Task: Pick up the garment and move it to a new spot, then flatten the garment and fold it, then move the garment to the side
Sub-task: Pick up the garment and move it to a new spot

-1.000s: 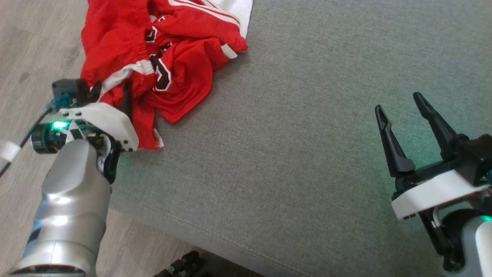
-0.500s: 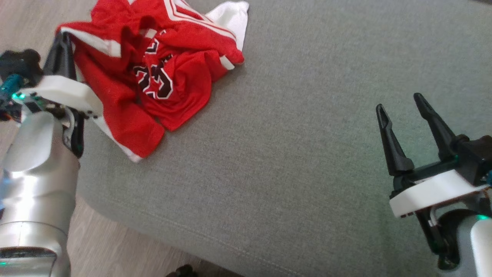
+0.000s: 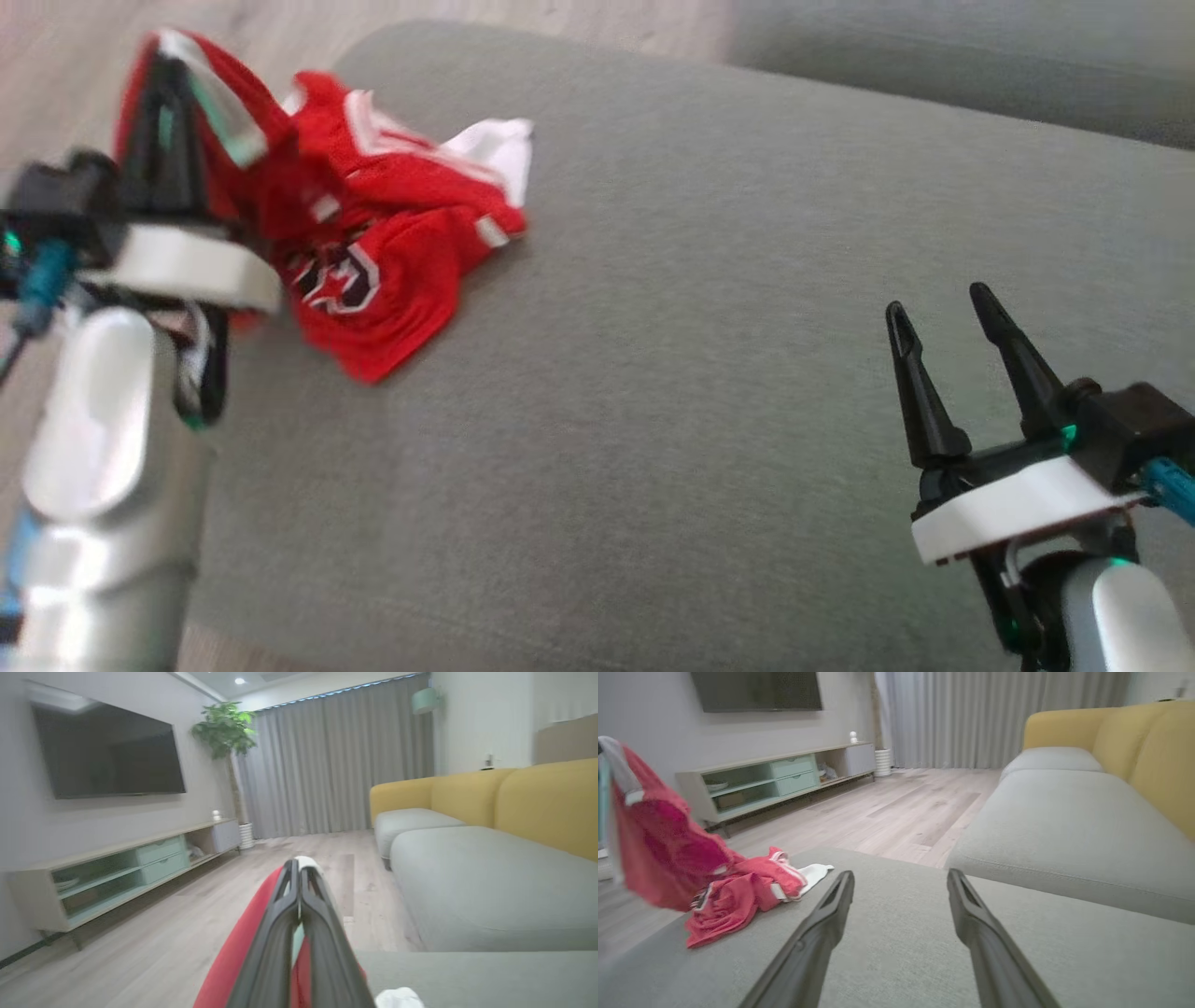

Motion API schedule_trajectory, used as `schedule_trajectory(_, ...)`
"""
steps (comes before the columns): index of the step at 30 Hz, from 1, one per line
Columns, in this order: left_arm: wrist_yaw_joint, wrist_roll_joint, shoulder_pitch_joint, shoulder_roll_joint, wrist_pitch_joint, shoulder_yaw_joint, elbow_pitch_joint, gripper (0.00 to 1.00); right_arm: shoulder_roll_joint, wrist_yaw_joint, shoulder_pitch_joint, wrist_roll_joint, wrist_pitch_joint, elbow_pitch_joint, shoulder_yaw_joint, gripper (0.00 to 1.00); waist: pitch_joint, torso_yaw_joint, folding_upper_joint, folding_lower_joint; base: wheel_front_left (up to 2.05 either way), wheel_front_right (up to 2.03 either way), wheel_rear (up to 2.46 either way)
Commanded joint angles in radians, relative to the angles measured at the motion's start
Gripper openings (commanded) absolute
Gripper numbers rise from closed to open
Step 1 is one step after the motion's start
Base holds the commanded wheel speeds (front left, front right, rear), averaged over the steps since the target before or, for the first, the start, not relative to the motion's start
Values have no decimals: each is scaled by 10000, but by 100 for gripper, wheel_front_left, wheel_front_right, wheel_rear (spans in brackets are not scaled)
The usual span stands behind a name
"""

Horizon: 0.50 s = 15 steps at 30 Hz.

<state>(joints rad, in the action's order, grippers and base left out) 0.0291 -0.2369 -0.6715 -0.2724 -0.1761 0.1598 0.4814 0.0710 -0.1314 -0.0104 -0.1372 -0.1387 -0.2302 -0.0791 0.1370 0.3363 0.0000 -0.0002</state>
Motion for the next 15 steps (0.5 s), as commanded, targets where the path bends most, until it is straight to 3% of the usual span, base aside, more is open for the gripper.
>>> schedule_trajectory(1, -93, -9, -57, -380, 232, -228, -776, 0, -45, 7, 185, -85, 156, -269, -231, 100, -538, -812, 0, 2, 0, 0, 0)
schedule_trajectory(8, -297, -196, 1588, 252, 1459, 459, -3076, 0, -169, 7, 59, -199, 426, -20, -279, 100, -630, -2697, 0, 2, 0, 0, 0)
schedule_trajectory(10, -87, -277, 1806, 718, 1572, 1045, -3617, 0, -191, 7, 36, -278, 528, 52, -218, 100, -456, -3556, 0, 2, 0, 0, 0)
schedule_trajectory(15, 377, -209, 1464, 1593, 1484, 2326, -3678, 0, -204, 7, -93, -610, 764, 240, 15, 100, -14, -4699, 0, 2, 0, 0, 0)
